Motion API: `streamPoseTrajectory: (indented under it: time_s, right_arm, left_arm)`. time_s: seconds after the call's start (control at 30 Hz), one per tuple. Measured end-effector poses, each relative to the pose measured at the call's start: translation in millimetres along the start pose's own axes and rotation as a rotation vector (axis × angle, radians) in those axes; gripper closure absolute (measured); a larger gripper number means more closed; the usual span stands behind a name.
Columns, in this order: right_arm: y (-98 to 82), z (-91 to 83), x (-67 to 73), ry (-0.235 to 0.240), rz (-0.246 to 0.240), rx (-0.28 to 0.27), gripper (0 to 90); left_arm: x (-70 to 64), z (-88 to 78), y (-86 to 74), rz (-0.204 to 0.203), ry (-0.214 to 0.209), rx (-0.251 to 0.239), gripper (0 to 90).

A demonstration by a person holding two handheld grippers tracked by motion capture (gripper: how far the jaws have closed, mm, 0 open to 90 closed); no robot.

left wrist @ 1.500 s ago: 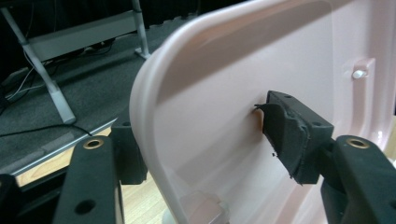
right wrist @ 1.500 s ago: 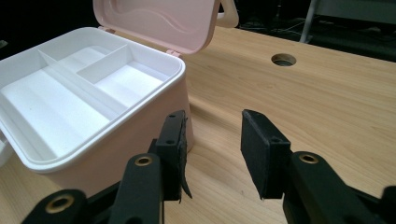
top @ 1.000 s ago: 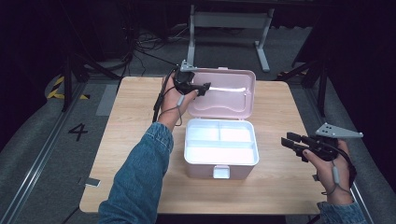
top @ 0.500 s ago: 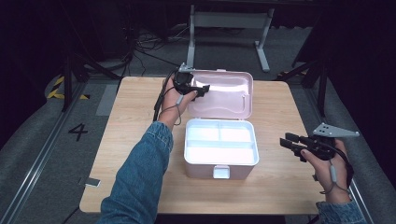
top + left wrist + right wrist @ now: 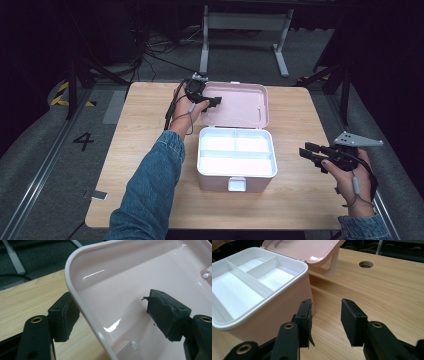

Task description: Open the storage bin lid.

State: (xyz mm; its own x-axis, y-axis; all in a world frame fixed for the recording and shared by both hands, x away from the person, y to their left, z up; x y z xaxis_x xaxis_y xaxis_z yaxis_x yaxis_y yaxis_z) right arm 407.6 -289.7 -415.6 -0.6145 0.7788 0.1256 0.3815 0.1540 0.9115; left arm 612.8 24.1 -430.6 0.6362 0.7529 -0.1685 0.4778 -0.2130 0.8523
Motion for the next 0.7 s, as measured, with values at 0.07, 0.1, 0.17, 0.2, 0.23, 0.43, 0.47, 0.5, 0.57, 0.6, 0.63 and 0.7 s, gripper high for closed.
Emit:
streamPoseTrajectory:
  time_s: [0.07,0.1,0.17,0.2,0.23,0.43,0.47,0.5,0.57,0.6,0.63,0.7]
  right_arm:
    - [-0.5,0.4,0.0,0.001,-0.001,0.004,61.7]
    - [-1.1,1.0,-0.3,0.000,-0.004,0.007,61.7]
    - [-1.2,1.1,-0.4,0.000,-0.004,0.007,61.7]
    - [-1.3,1.1,-0.7,-0.001,-0.001,0.008,61.6]
    - [-1.4,1.0,-1.4,-0.001,-0.001,0.007,61.5]
    - [-1.8,1.4,-2.8,-0.002,0.005,0.008,61.5]
    - [-2.0,1.8,-2.6,-0.002,0.007,0.010,61.4]
    - [-2.2,2.2,-2.6,-0.001,0.006,0.012,61.4]
    - [-2.6,3.4,-2.9,-0.001,0.001,0.014,61.4]
    - [-2.5,4.0,-2.8,0.001,0.004,0.014,61.3]
    - [-2.2,4.7,-2.8,0.003,0.007,0.015,61.2]
    - [-1.7,5.9,-2.9,0.005,0.006,0.015,61.1]
  left_arm:
    - [0.3,1.2,-1.7,-0.007,0.000,0.011,26.9]
    - [0.6,1.8,-2.4,-0.009,0.001,0.015,26.8]
    - [0.9,3.3,-4.1,-0.016,0.006,0.022,26.6]
    - [2.4,3.7,-5.7,-0.012,0.011,0.030,26.6]
    - [2.8,3.8,-6.7,-0.017,0.014,0.034,27.0]
    - [5.5,5.3,-12.0,-0.024,0.015,0.051,28.4]
    - [6.0,5.4,-13.1,-0.027,0.016,0.058,28.3]
    - [6.2,5.3,-14.3,-0.033,0.022,0.068,28.3]
    - [7.7,4.3,-16.1,-0.009,0.038,0.086,29.6]
    - [8.8,3.3,-17.7,-0.006,0.050,0.101,31.3]
    - [9.5,2.8,-17.8,-0.007,0.050,0.099,31.5]
    - [10.0,-0.4,-17.9,-0.020,0.044,0.091,32.1]
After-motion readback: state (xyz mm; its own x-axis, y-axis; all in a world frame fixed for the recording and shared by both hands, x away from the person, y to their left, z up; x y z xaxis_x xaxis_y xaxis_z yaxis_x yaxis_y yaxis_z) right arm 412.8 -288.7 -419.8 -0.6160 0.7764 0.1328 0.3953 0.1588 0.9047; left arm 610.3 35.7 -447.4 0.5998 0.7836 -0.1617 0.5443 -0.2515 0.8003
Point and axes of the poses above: each handheld gripper's, and its own axes: z roughly forward along the jaws, y roughly out of its top, x roughly to its left, the point moved 9 cm from there along z, roughly forward along the jaws, and after that the axes turned 7 degrees about -x, right-handed, at the moved point
